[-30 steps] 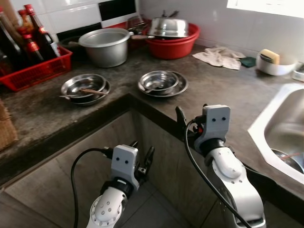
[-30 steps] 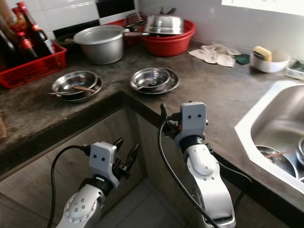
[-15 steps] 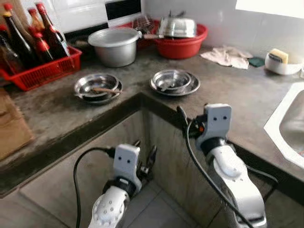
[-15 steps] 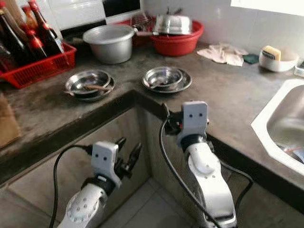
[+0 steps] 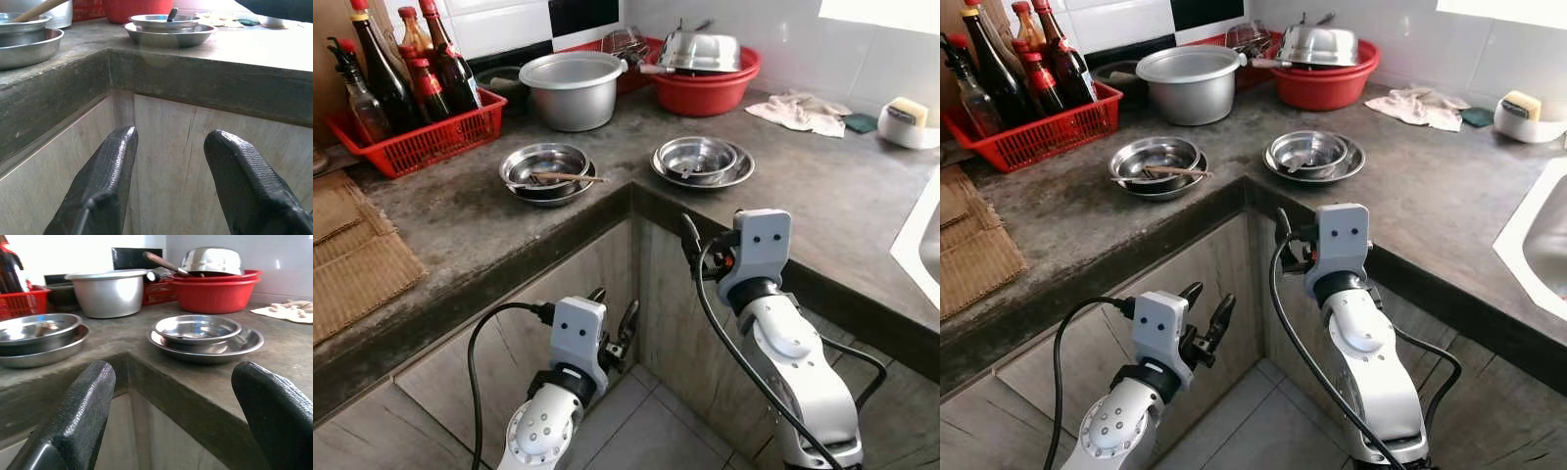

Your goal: Kitchen organization

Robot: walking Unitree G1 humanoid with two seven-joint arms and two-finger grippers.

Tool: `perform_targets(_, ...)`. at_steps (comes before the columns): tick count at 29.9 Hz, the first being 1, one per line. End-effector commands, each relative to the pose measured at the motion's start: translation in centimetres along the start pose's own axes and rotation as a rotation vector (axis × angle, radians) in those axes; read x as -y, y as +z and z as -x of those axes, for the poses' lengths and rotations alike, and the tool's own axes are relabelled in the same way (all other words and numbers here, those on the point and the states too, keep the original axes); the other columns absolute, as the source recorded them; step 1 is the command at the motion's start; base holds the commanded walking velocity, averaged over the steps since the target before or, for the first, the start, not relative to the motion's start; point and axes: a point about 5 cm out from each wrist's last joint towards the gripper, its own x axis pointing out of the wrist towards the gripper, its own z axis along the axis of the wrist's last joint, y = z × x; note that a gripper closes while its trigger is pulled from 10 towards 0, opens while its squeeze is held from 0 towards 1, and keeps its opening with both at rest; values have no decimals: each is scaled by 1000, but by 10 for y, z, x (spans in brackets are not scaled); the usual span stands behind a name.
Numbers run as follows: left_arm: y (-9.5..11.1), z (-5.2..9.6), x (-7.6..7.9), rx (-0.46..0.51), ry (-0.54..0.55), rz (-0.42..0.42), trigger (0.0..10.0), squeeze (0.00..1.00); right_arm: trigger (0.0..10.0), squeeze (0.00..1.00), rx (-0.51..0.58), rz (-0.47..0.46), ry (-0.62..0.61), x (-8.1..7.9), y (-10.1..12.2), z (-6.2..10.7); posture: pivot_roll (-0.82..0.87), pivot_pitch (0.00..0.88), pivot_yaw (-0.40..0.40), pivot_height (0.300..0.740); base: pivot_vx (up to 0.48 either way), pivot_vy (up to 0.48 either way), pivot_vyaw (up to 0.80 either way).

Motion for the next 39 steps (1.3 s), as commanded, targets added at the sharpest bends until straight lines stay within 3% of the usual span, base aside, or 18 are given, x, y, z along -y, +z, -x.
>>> perform_targets(1, 1, -1, 1, -3, -5, -8, 10000, 0, 10000, 0, 8, -3, -7, 2, 2, -1, 95, 97, 20, 740, 0, 0, 0)
perform_targets(7, 1, 0, 1, -3, -9, -11, 10000, 0, 10000, 0, 9, -1, -6, 2, 2, -2, 104, 101, 14, 740, 0, 0, 0)
perform_targets(39, 0, -1, 1, -1, -3, 2, 10000, 0, 10000, 0, 28, 14, 4, 3, 4, -6, 96, 84, 13, 740, 255, 0, 0)
